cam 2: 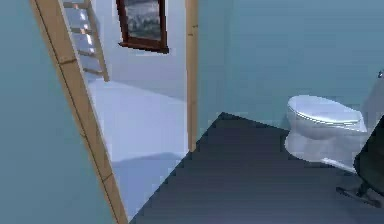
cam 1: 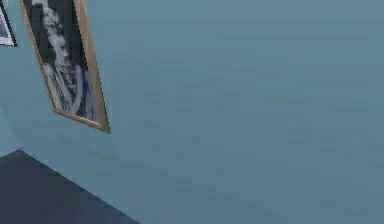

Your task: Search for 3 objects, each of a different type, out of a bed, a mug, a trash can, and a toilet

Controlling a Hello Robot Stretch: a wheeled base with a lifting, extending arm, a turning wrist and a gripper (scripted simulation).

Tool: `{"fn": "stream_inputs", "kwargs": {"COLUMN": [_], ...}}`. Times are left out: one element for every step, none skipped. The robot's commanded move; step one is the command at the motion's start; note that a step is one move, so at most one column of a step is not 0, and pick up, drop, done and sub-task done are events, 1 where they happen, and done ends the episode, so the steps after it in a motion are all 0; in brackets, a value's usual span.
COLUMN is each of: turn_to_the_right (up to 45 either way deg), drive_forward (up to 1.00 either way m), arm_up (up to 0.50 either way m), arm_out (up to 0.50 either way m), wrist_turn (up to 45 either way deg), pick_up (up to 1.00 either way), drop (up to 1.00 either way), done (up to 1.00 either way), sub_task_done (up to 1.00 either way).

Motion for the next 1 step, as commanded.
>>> {"fn": "stream_inputs", "kwargs": {"turn_to_the_right": [-45.0], "drive_forward": [0.00], "arm_up": [0.00], "arm_out": [0.00], "wrist_turn": [0.0], "pick_up": [0.00], "drop": [0.00], "done": [0.00], "sub_task_done": [0.00]}}
